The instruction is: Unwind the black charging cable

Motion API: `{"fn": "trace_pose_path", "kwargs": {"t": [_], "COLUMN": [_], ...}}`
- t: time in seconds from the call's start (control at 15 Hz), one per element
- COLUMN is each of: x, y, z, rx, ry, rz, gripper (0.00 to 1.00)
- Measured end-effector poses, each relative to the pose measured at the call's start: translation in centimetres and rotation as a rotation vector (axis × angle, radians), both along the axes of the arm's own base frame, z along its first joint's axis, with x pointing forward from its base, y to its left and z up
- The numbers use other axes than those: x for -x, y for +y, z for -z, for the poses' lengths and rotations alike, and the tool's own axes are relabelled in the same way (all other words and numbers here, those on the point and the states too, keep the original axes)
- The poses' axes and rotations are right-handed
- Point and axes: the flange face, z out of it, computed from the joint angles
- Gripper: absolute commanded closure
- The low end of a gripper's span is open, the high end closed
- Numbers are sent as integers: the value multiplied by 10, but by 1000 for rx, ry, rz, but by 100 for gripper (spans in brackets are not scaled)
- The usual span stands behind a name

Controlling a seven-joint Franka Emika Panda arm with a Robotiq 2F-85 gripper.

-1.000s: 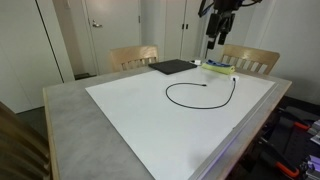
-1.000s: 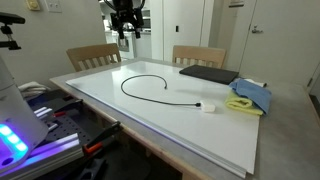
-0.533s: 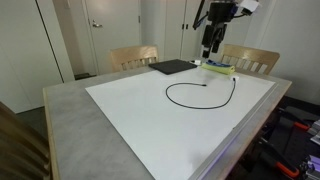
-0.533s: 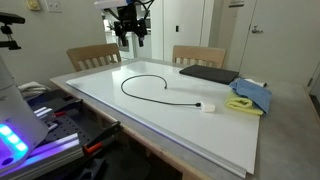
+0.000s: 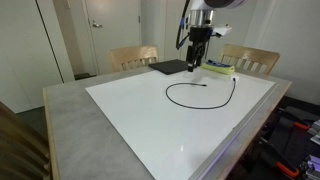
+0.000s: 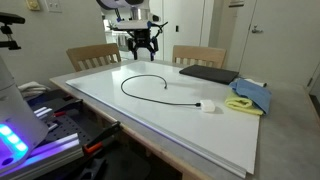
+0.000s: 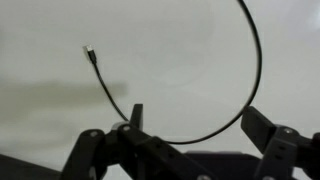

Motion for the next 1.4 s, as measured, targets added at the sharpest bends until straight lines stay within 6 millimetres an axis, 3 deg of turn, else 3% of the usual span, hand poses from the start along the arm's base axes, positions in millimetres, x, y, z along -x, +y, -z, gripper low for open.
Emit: {"fn": "trace_pose_path", "kwargs": {"t": [0.2,0.4,0.67,0.8,1.2,1.4], "x": [-32,-53,-54,-52,-52,-47], "y": [-9,-33,-78,-90,-85,-82], "z": [29,42,42,43,43,43], "rx": [9,27,41,40,36,19], "ry": [27,63,116,130,126,127], "rz": [-9,10,67,80,47,-92], "gripper": [0,0,0,0,0,0]}}
